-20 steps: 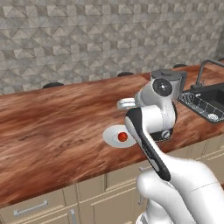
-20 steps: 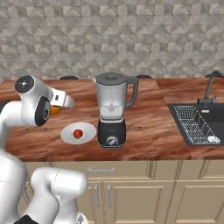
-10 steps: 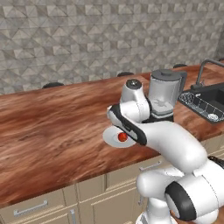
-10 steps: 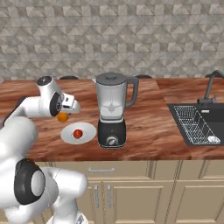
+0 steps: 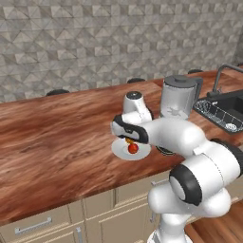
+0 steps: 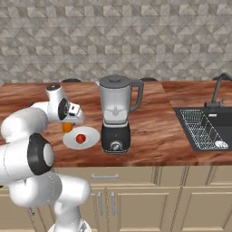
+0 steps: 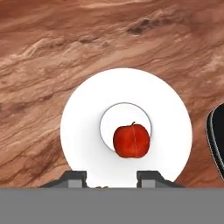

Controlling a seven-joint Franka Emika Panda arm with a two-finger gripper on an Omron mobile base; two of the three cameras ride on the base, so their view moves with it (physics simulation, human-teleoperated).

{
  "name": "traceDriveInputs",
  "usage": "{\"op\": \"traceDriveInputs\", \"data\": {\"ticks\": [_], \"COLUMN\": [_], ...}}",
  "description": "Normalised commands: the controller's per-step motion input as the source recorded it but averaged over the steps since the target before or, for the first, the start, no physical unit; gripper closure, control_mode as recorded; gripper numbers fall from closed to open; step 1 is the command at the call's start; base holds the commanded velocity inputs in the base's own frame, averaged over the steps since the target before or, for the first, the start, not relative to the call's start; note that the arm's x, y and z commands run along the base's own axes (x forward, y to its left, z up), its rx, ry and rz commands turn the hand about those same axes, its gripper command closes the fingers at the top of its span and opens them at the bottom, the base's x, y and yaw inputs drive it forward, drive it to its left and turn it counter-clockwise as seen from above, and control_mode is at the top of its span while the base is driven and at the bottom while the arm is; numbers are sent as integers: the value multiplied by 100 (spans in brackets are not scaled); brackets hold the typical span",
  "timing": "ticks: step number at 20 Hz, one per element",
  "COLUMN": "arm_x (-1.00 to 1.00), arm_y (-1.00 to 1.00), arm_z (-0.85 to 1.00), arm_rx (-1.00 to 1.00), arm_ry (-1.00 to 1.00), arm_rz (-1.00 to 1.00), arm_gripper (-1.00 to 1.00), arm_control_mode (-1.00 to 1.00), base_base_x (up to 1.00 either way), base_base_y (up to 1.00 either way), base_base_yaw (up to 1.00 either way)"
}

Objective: Pick the apple and tangerine from the fridge and place them on the plate next to the blender to make a fruit smoothie.

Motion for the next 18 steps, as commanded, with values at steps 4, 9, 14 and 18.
{"op": "traceDriveInputs", "data": {"ticks": [4,9,14,18], "arm_x": [0,7,14,13], "arm_y": [0,0,0,0], "arm_z": [-68,-41,-13,0], "arm_rx": [-4,-3,0,0], "arm_ry": [9,0,-1,-2], "arm_rz": [0,0,0,-2], "arm_gripper": [100,-100,-100,-100], "arm_control_mode": [-100,-100,-100,-100], "base_base_x": [0,0,0,0], "base_base_y": [0,0,0,0], "base_base_yaw": [0,0,0,0]}}
